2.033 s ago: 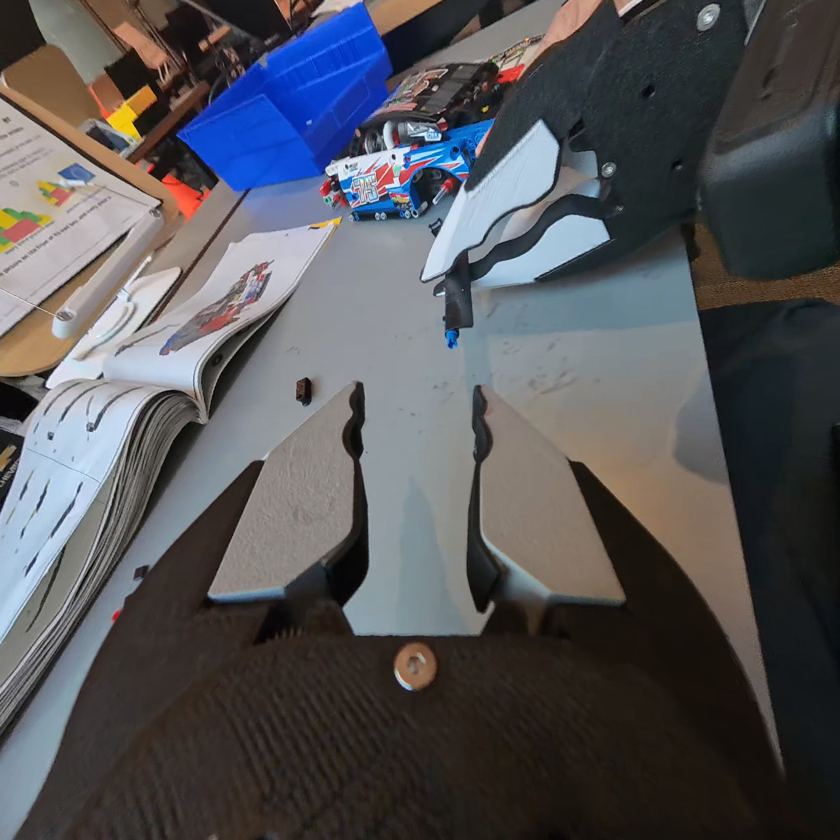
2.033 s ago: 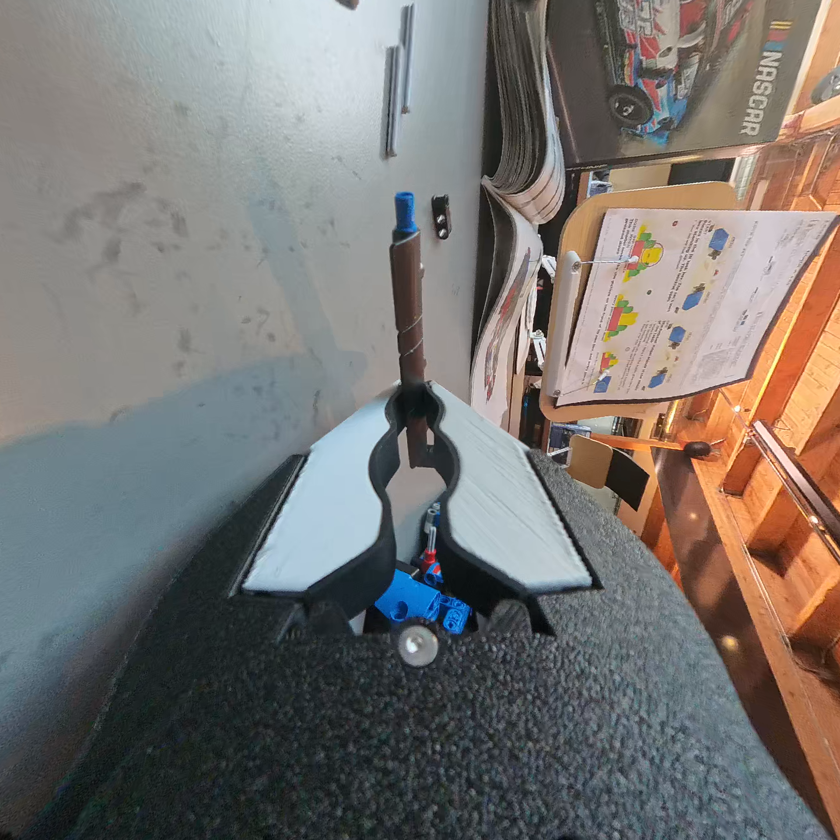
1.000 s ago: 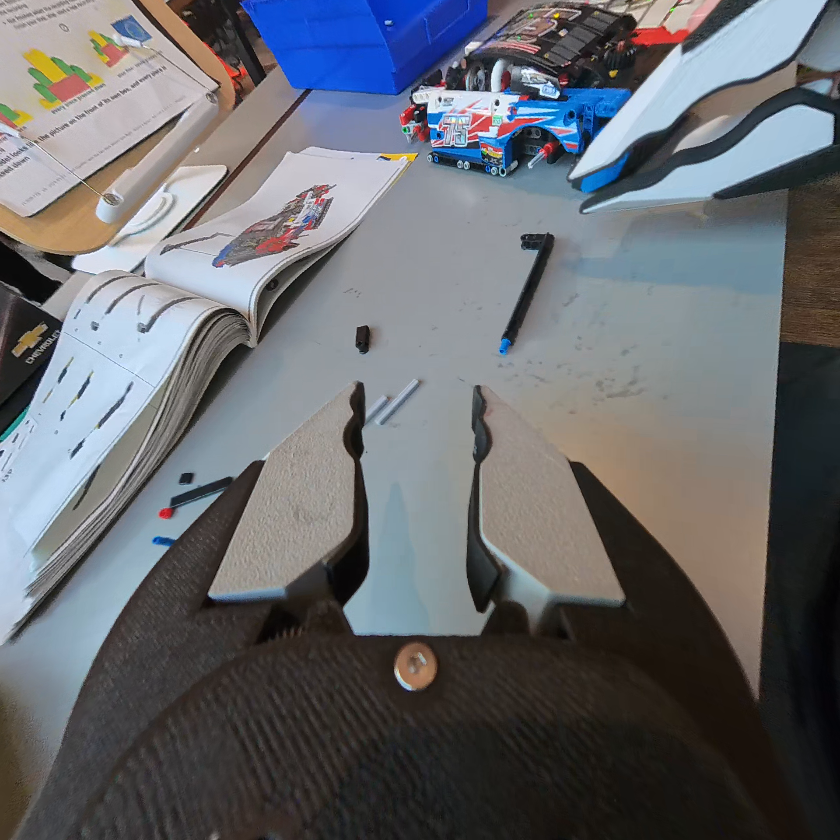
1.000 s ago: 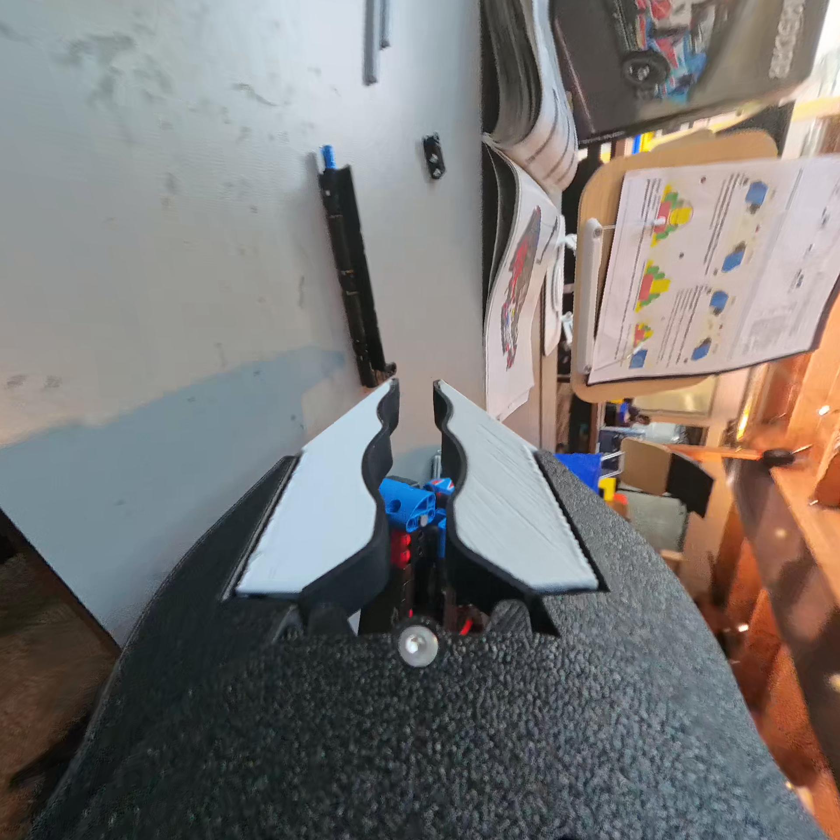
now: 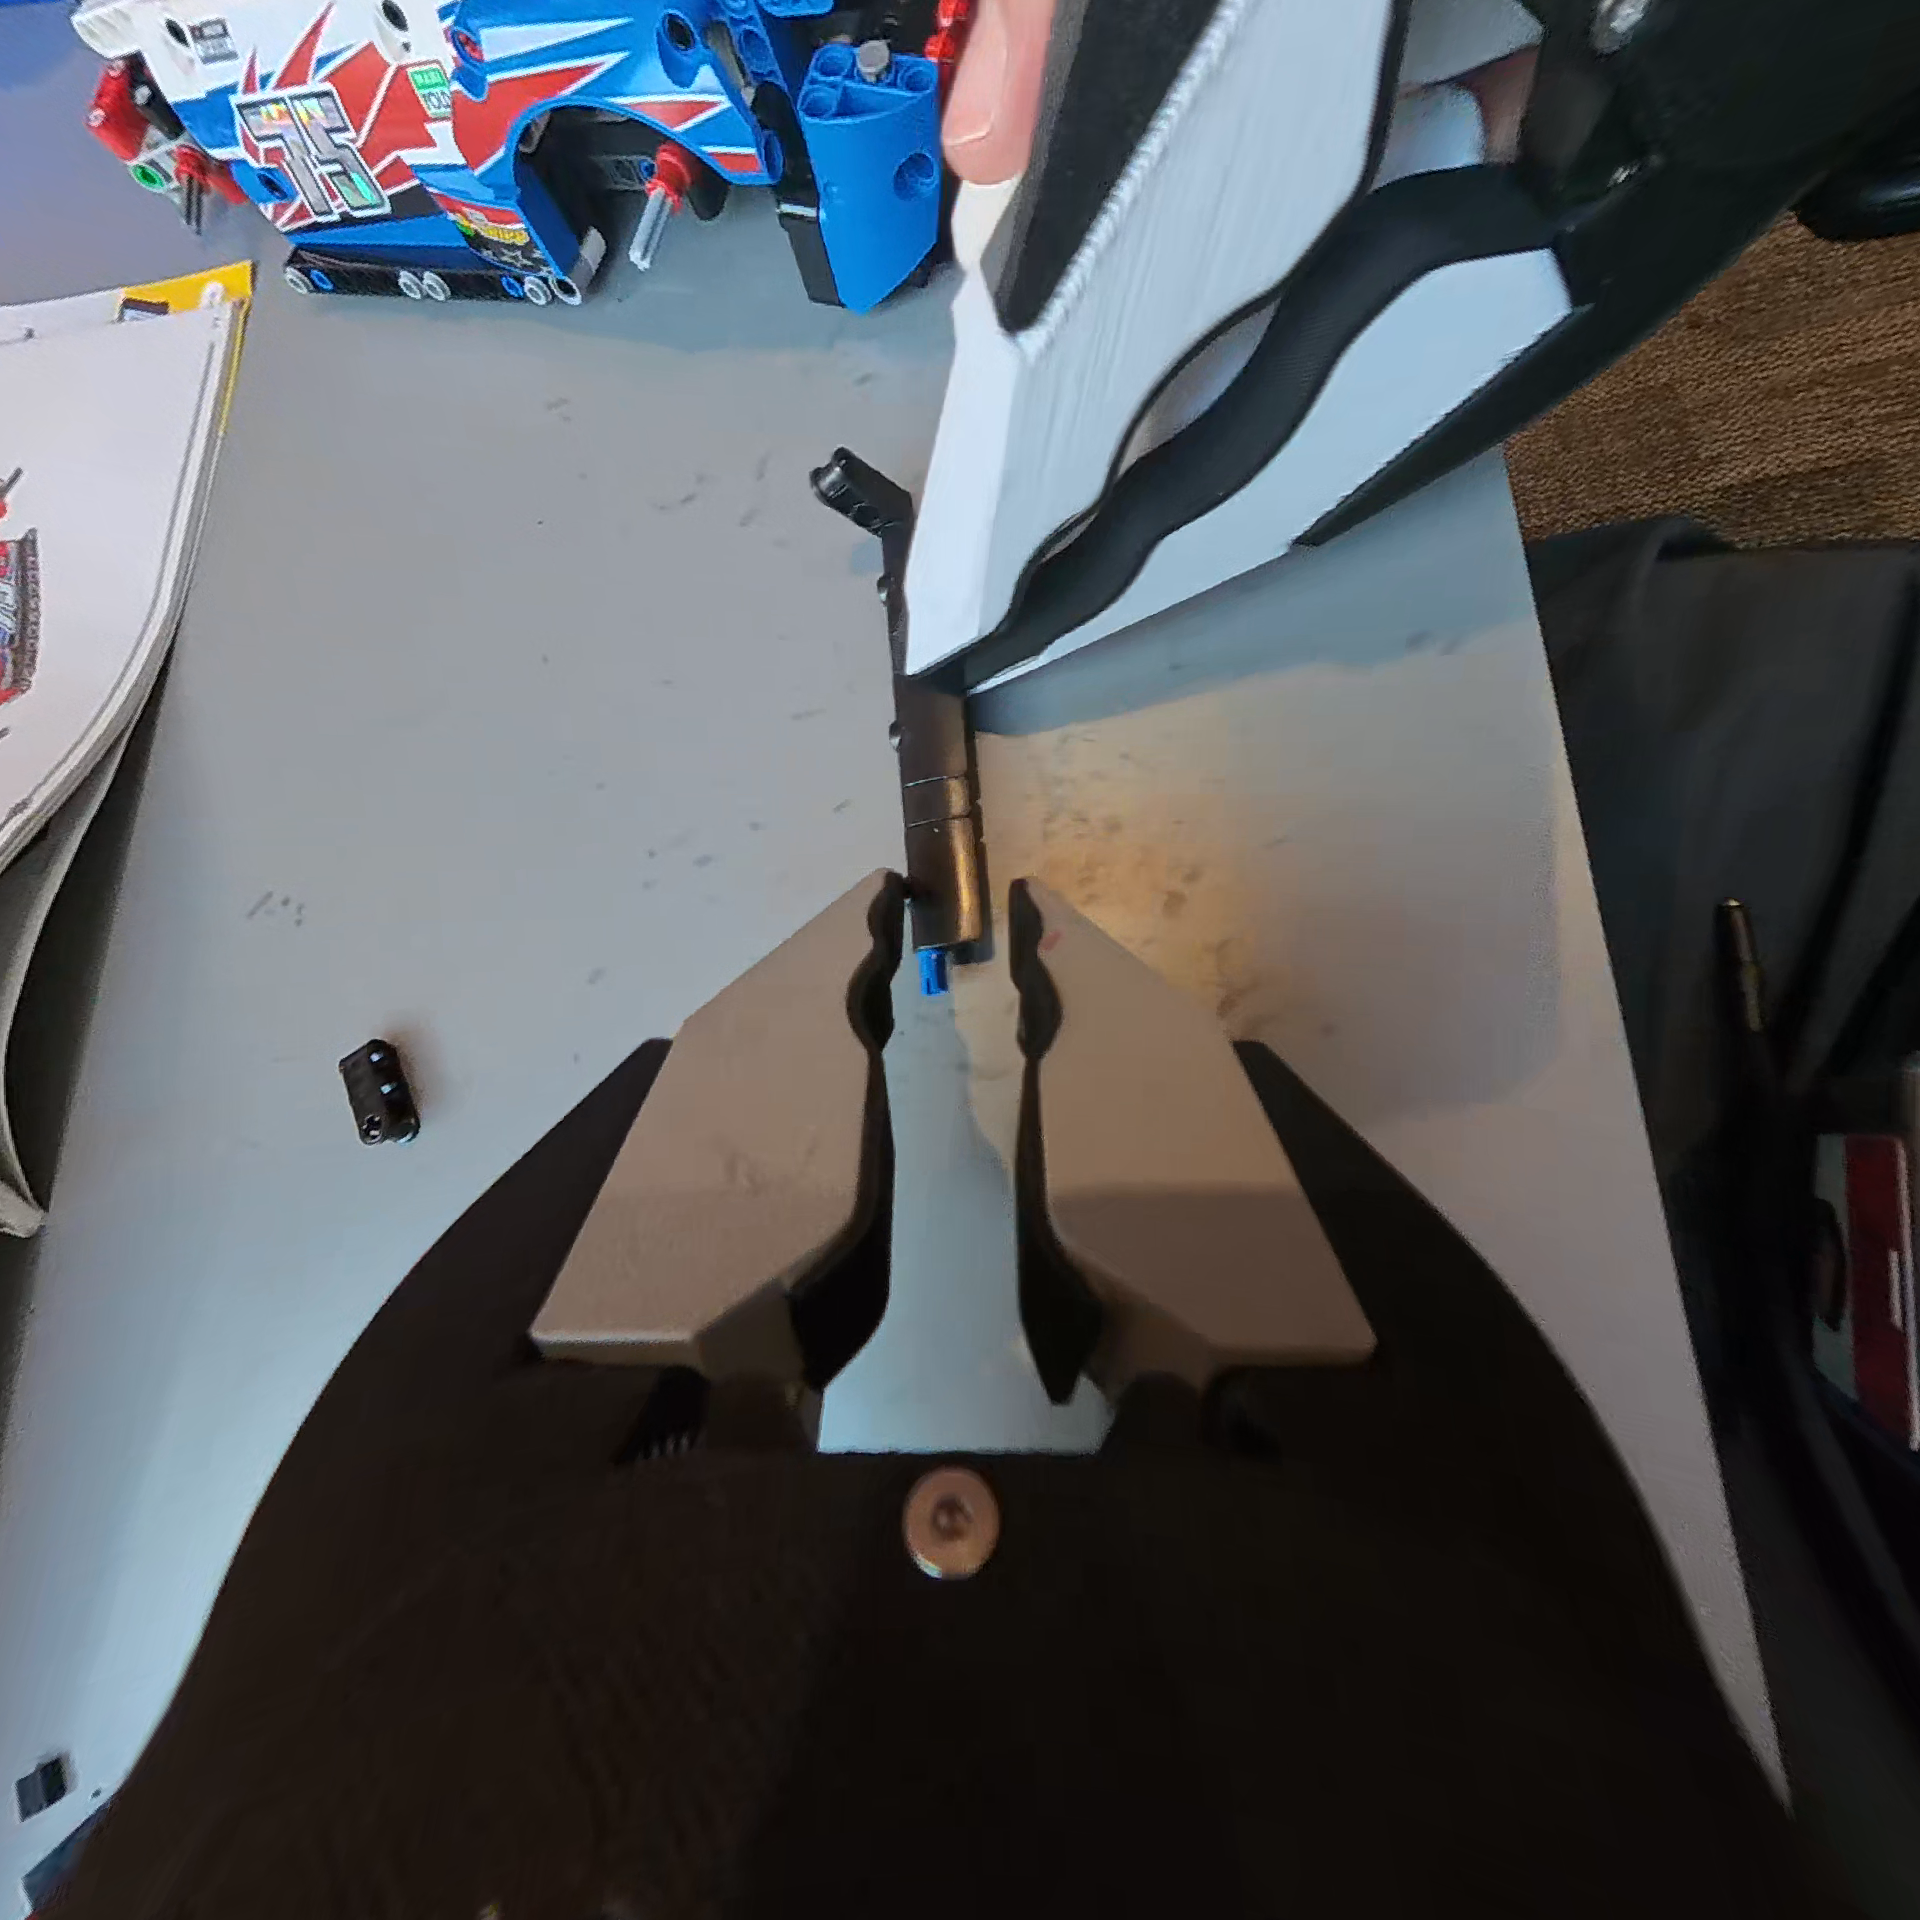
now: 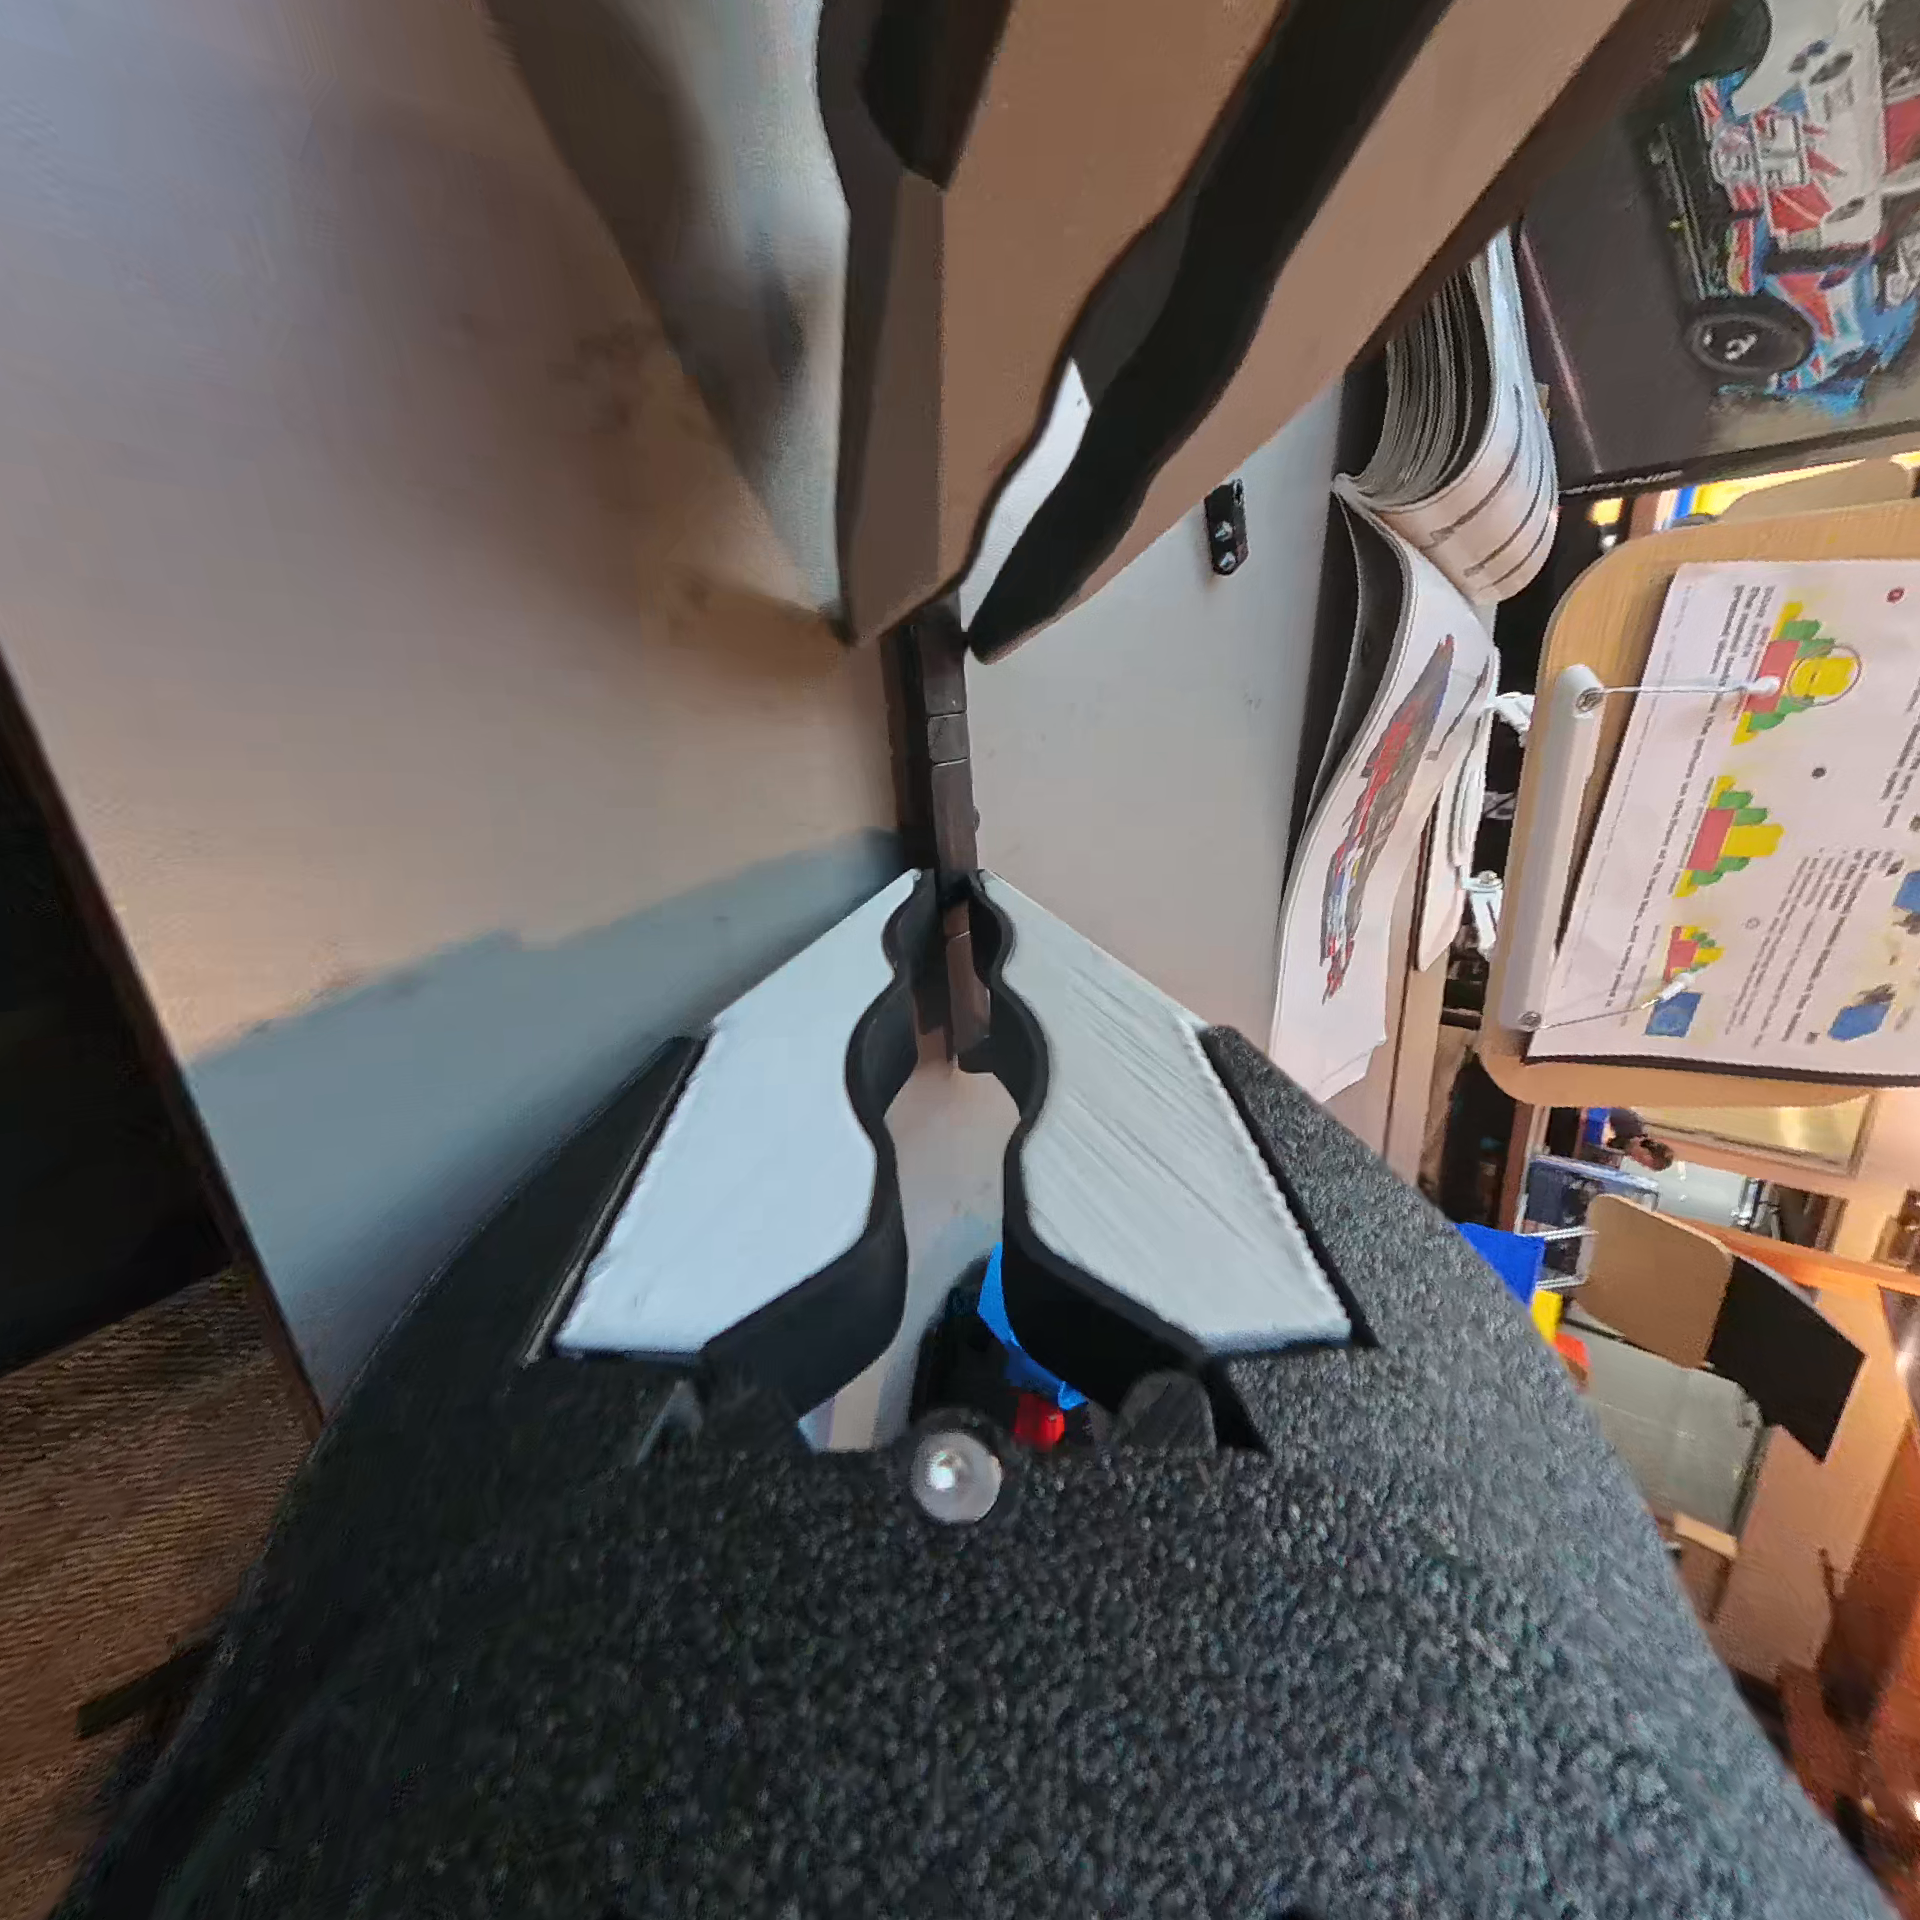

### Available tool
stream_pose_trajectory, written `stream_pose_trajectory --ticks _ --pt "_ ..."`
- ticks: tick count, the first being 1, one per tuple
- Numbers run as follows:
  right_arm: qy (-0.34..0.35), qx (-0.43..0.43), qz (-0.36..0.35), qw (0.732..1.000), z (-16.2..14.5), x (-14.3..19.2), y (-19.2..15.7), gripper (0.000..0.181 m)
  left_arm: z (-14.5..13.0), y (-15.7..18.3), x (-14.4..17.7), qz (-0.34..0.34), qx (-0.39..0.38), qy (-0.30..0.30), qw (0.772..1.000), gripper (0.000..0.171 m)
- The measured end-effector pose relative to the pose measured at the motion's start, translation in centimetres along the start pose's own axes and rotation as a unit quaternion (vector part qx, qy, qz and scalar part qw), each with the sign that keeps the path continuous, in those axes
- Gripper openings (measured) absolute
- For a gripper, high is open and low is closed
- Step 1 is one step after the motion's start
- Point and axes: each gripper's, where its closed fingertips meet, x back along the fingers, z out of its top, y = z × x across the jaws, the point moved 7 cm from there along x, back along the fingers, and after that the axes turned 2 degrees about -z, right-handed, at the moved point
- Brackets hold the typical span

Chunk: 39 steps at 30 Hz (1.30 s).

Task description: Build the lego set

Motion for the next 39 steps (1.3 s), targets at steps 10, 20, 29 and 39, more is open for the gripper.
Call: stream_pose_trajectory --ticks 10,20,29,39 --pt "-0.004 0.018 0.017 1.0 -0.2 1.1 -0.5 0.005 0.2 0.4 0.0 0.036 -0.066 -0.029 0.997 0.009" --pt "-0.023 0.063 -0.003 0.998 0.2 1.1 -0.9 0.004 1.5 -0.1 1.0 -0.019 0.041 0.054 0.998 0.016" --pt "-0.024 0.088 -0.017 0.996 0.3 1.1 -1.1 0.005 1.5 -0.6 -1.0 -0.035 0.04 0.003 0.999 0.017" --pt "0.002 0.006 -0.015 1.0 -1.9 3.5 0.7 0.012 1.4 -0.6 -1.3 -0.025 0.032 -0.011 0.999 0.012"
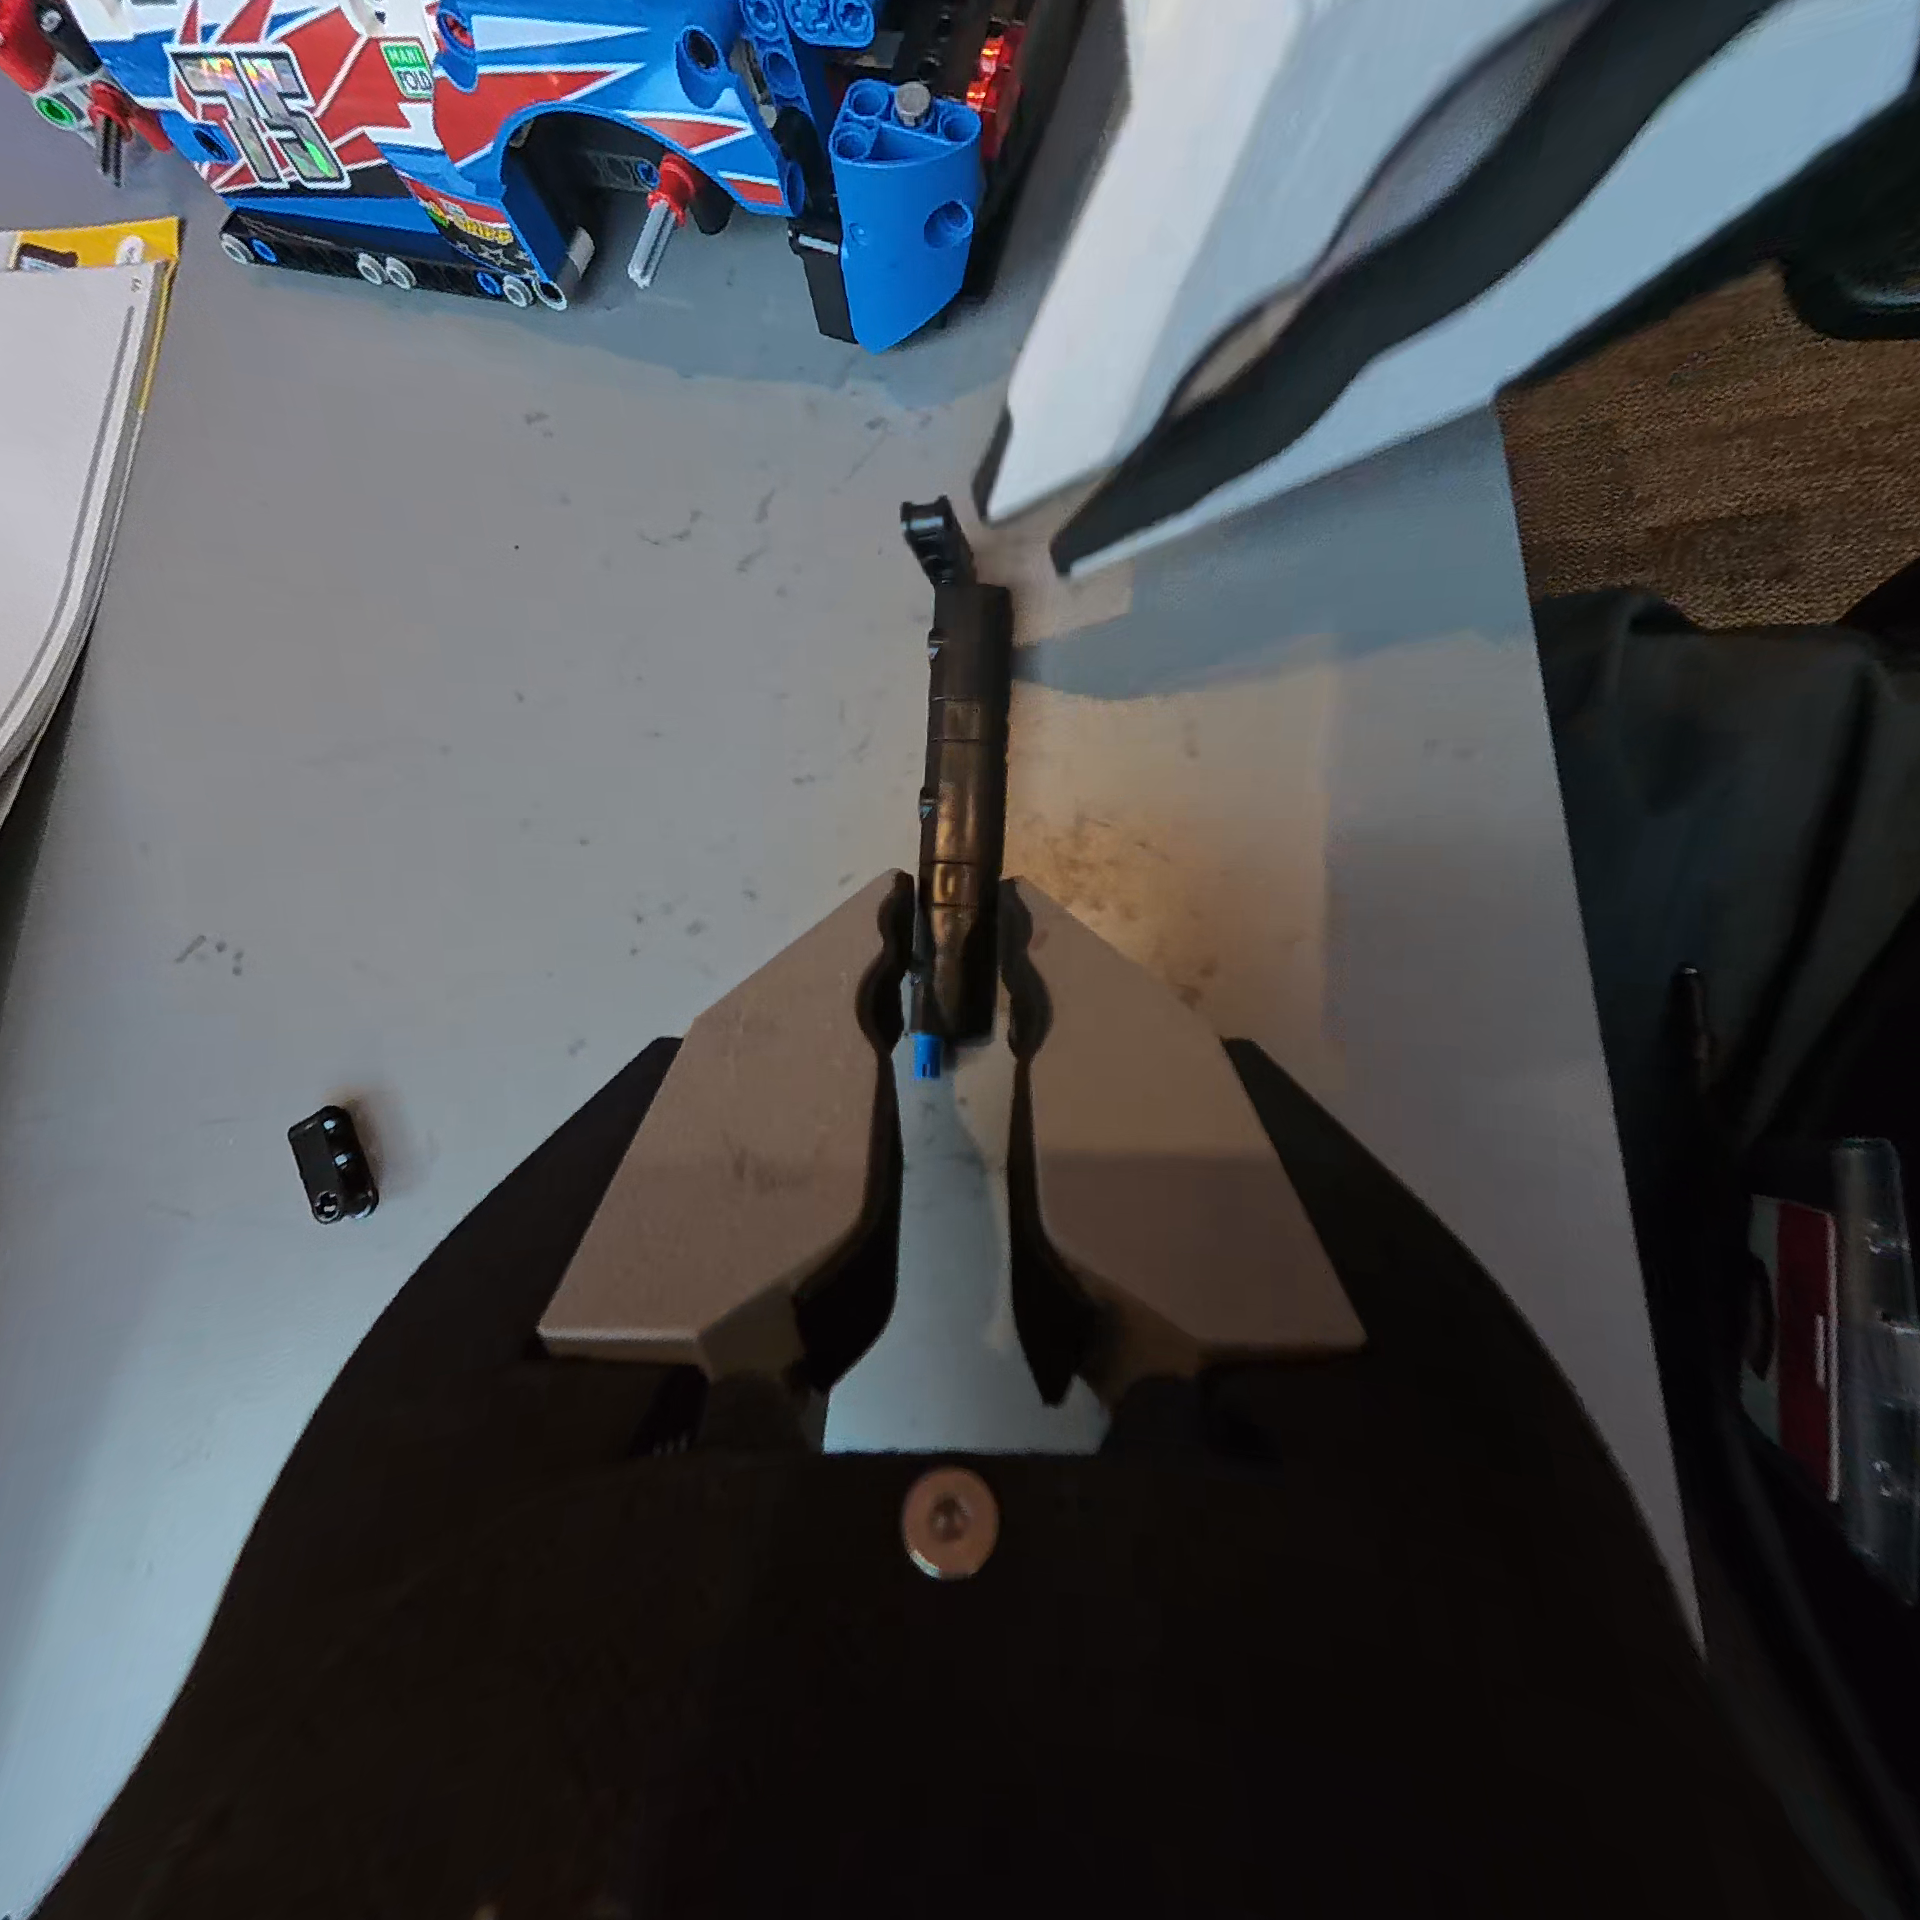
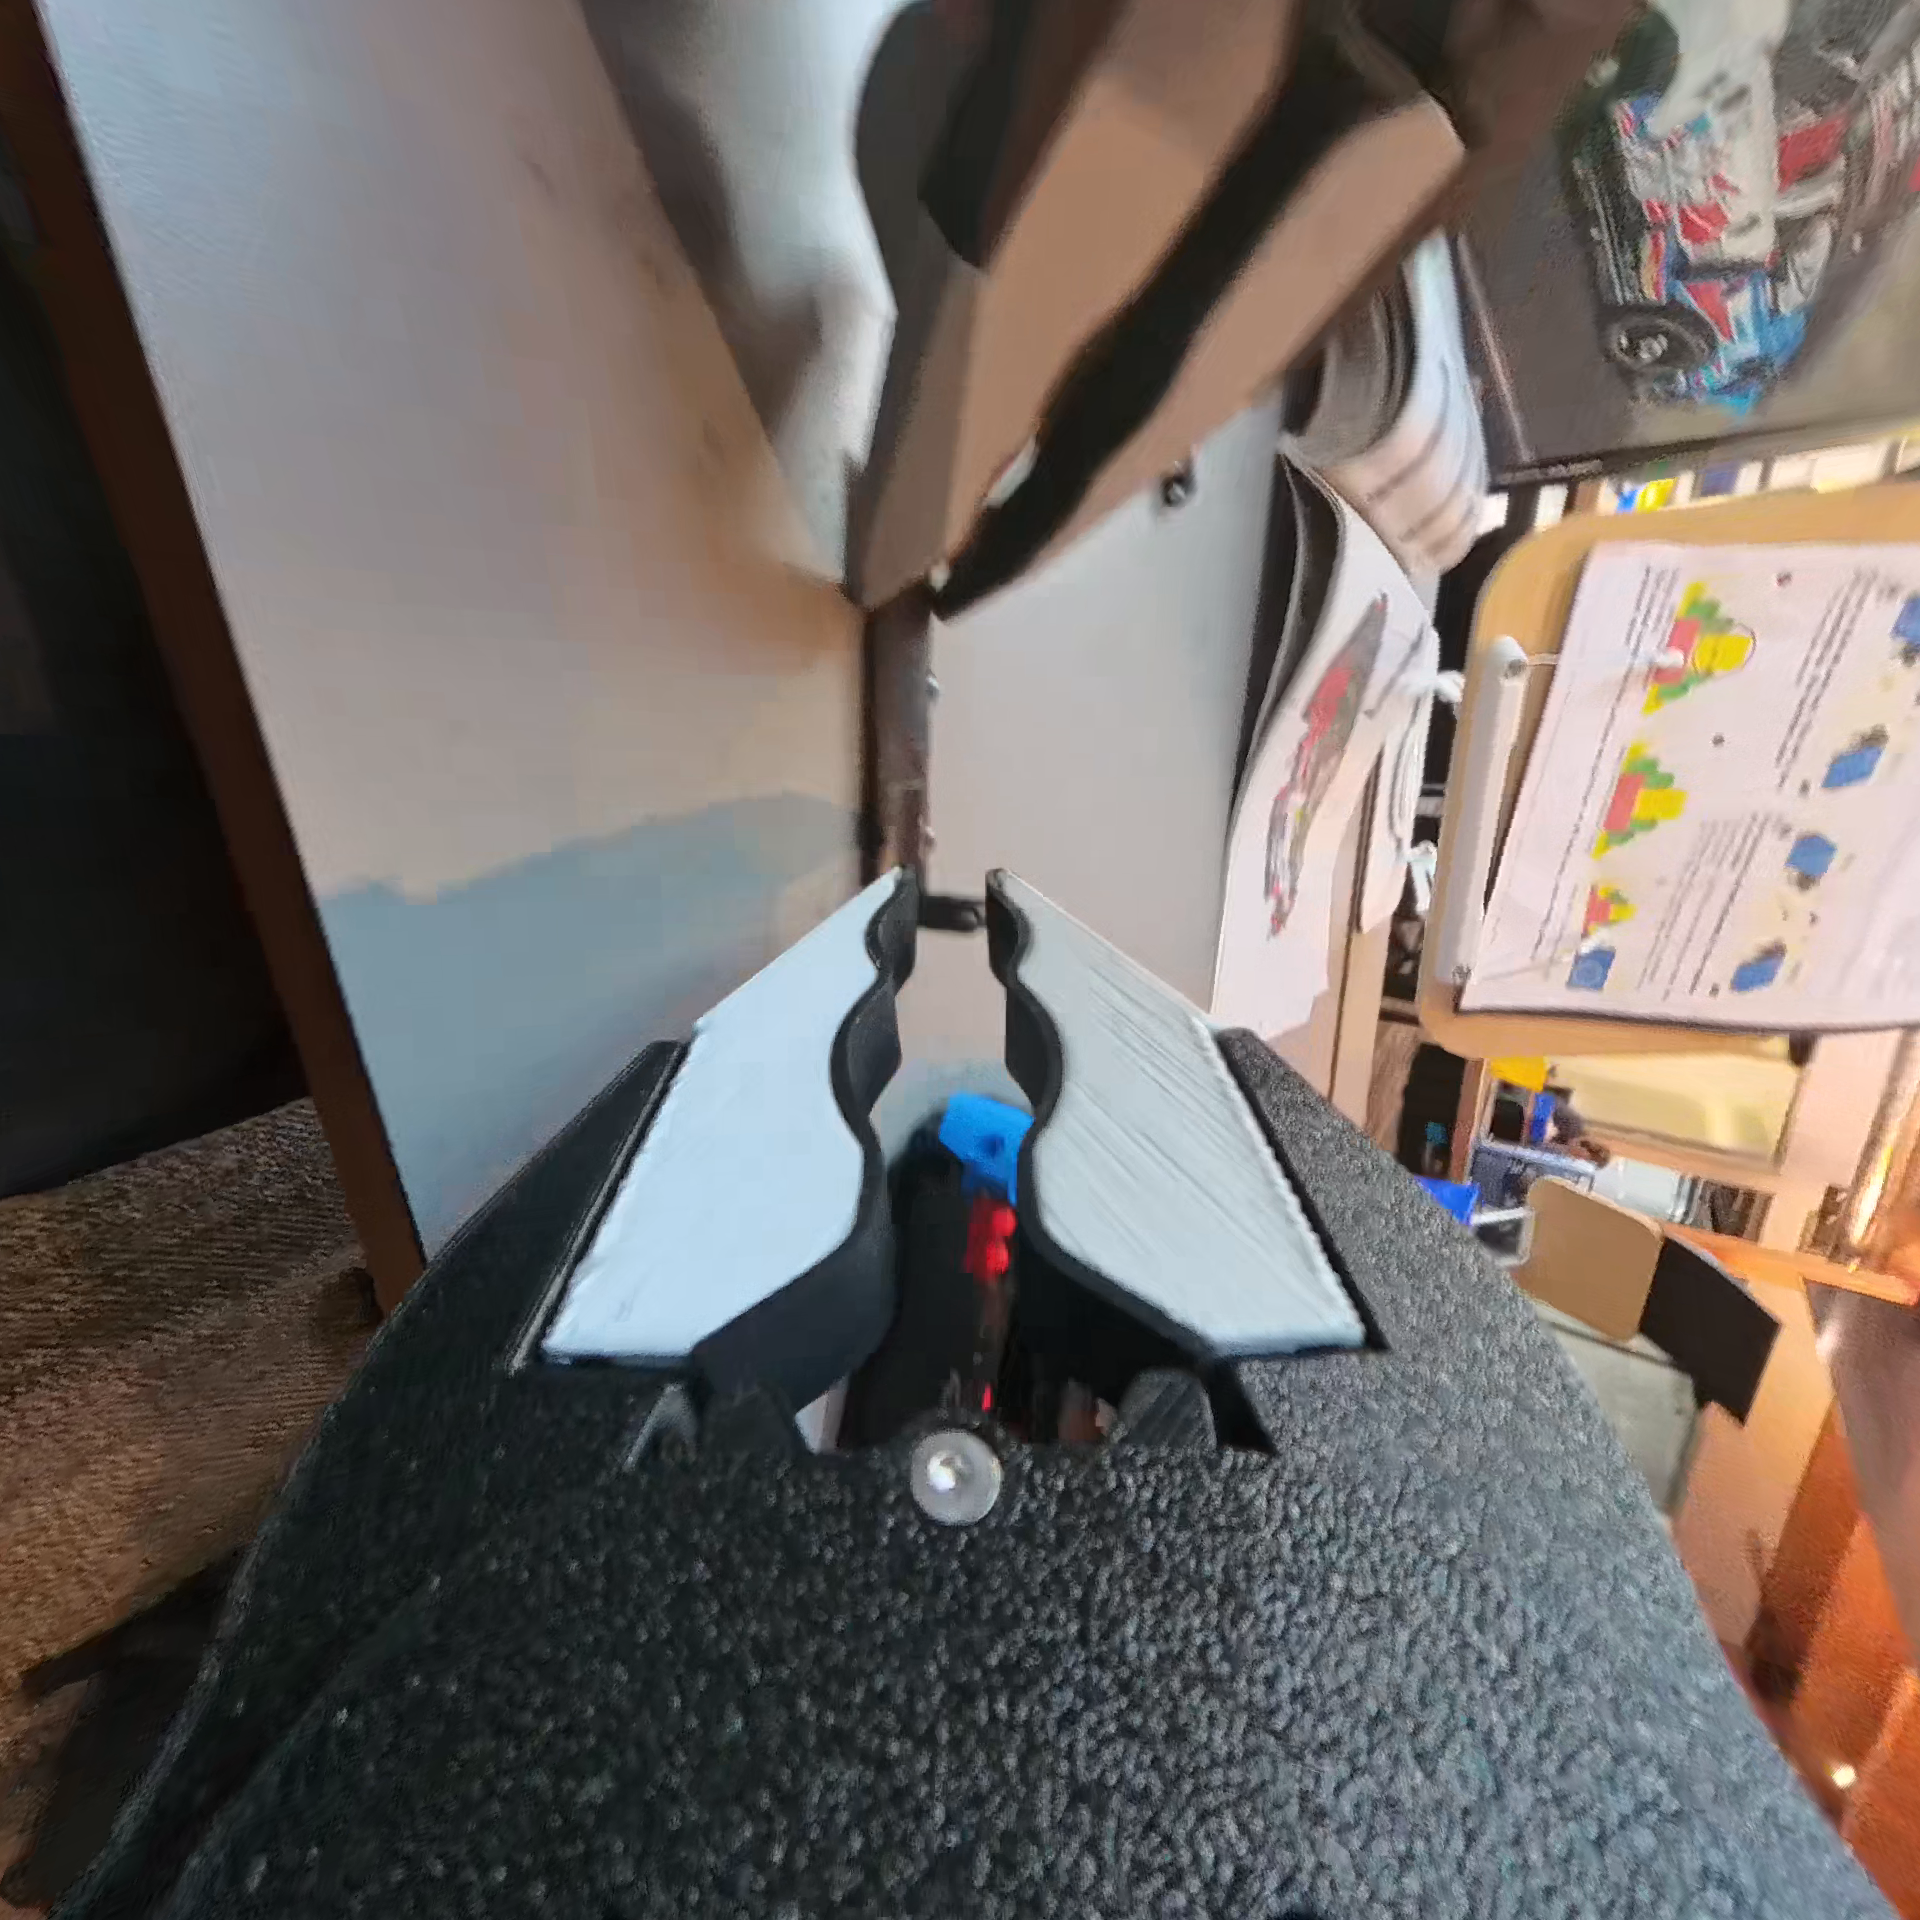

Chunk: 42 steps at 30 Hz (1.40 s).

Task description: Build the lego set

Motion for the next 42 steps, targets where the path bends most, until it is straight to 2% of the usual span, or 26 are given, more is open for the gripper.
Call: stream_pose_trajectory --ticks 4,8,11,13,16,18,20,23,26,29,31,34,38,42 --pt "0.012 -0.106 -0.045 0.993 -2.3 1.9 2.0 0.009 -0.1 0.0 0.5 -0.006 0.007 0.001 1.0 0.019" --pt "0.075 -0.192 -0.076 0.975 -2.9 3.5 2.4 0.008 -0.3 -0.4 2.4 -0.005 0.028 0.019 0.999 0.024" --pt "0.12 -0.24 -0.111 0.957 -3.5 4.6 3.3 0.006 -0.7 -2.1 5.0 0.03 0.042 0.038 0.998 0.024" --pt "0.167 -0.298 -0.126 0.931 -4.2 5.3 4.3 0.006 -1.2 -4.3 6.9 0.065 0.06 0.038 0.995 0.025" --pt "0.283 -0.405 -0.099 0.864 -4.1 6.3 5.1 0.004 -2.0 -9.1 9.3 0.141 0.087 0.038 0.985 0.025" --pt "0.347 -0.439 -0.085 0.824 -3.9 6.8 5.2 0.0 -2.4 -12.3 10.2 0.175 0.116 0.04 0.977 0.027" --pt "0.383 -0.447 -0.071 0.805 -3.5 6.7 4.9 0.0 -2.3 -15.2 10.4 0.191 0.129 0.043 0.972 0.027" --pt "0.395 -0.443 -0.026 0.804 -2.5 5.6 4.1 0.0 -2.2 -18.9 9.4 0.202 0.132 0.02 0.97 0.026" --pt "0.383 -0.426 0.005 0.82 -1.9 4.4 3.1 0.0 -2.2 -22.0 7.7 0.204 0.131 -0.001 0.97 0.025" --pt "0.385 -0.409 0.015 0.827 -1.5 4.2 2.6 0.001 -3.5 -23.8 6.2 0.197 0.138 -0.052 0.969 0.022" --pt "0.389 -0.403 0.019 0.828 -1.4 4.2 2.4 0.002 -5.0 -24.0 5.6 0.194 0.142 -0.081 0.967 0.02" --pt "0.402 -0.418 0.023 0.814 -1.9 4.3 2.7 0.0 -6.0 -23.6 5.5 0.188 0.158 -0.053 0.968 0.008" --pt "0.414 -0.446 0.045 0.792 -2.5 4.0 3.3 0.0 -6.8 -23.4 5.8 0.198 0.172 -0.043 0.964 0.005" --pt "0.408 -0.443 0.053 0.796 -2.3 3.6 3.3 0.0 -7.9 -22.9 5.7 0.203 0.179 -0.036 0.962 0.0"
